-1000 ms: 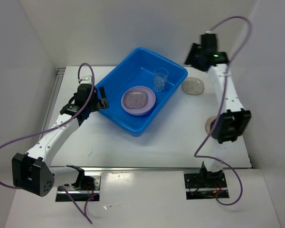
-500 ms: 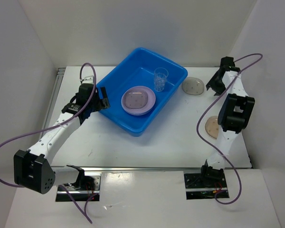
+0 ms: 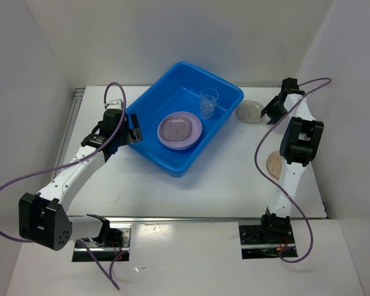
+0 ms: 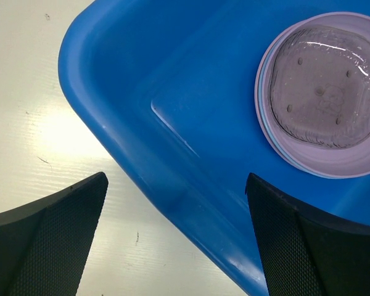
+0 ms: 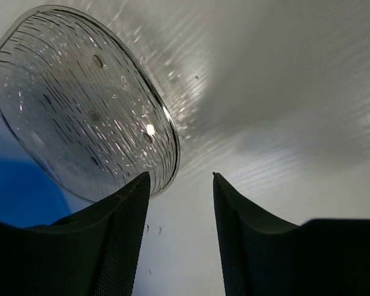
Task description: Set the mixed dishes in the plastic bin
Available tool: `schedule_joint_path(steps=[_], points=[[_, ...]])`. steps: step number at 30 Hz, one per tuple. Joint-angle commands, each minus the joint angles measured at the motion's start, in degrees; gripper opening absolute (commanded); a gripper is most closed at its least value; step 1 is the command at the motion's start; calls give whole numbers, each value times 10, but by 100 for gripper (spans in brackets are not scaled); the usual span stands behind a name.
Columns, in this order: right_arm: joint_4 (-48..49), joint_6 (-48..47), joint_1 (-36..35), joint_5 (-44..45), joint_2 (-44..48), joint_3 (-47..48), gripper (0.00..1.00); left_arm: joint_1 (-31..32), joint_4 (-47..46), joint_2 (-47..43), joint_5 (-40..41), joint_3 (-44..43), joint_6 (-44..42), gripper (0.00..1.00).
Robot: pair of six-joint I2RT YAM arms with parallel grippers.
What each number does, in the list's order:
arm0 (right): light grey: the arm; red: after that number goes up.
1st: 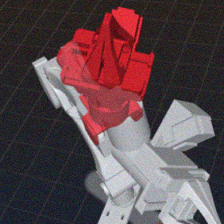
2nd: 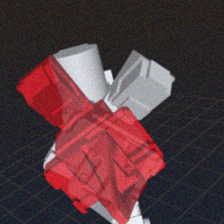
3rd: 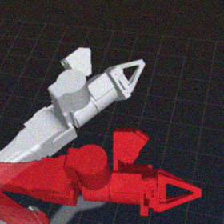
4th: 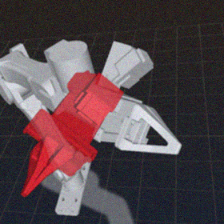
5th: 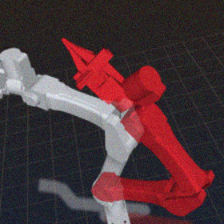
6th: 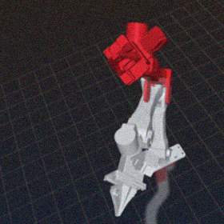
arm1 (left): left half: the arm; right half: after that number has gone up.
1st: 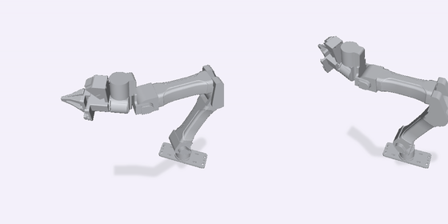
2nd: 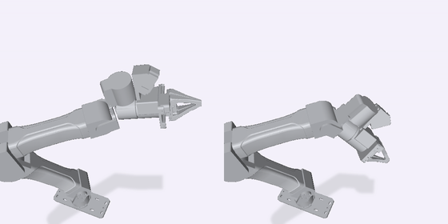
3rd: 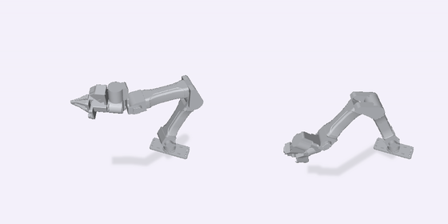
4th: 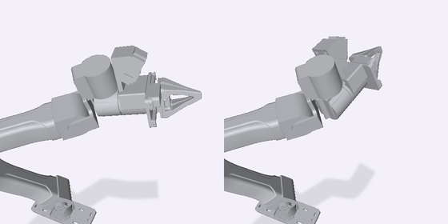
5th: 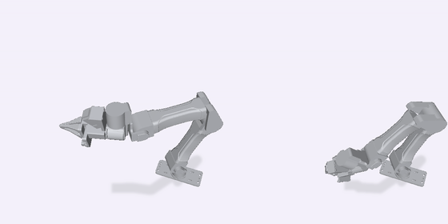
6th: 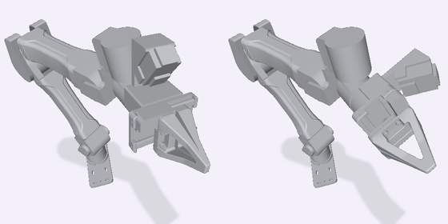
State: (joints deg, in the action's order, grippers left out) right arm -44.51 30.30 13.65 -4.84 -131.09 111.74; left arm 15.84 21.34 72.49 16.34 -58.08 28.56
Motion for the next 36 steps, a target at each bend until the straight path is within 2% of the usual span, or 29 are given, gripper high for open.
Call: schedule_joint_path(steps=[1,5,16,19,20,22,24,27,31,36], points=[[30,19,-3,-27,-11,34,51,-4,-25,8,10,3,-13,100],[22,19,-3,-27,-40,47,48,-4,-25,13,15,3,-13,100],[30,30,-3,-51,-69,58,31,-4,-25,24,20,-3,-18,100],[36,30,-8,-51,-69,58,19,-4,-25,24,20,-3,-18,100],[30,30,-8,-43,-69,58,11,-4,-25,24,20,-3,-18,100],[13,15,-14,-17,-62,71,2,-4,-25,24,26,-3,-18,100],[-6,7,-14,16,-30,62,1,-4,-25,24,26,-3,-18,100],[6,2,-20,73,20,-1,1,-4,-25,24,26,-3,-18,100],[23,8,-20,143,130,-99,1,-4,-25,24,26,-3,-18,100],[35,26,-20,251,241,-128,1,-4,-25,24,20,-8,-18,100]])
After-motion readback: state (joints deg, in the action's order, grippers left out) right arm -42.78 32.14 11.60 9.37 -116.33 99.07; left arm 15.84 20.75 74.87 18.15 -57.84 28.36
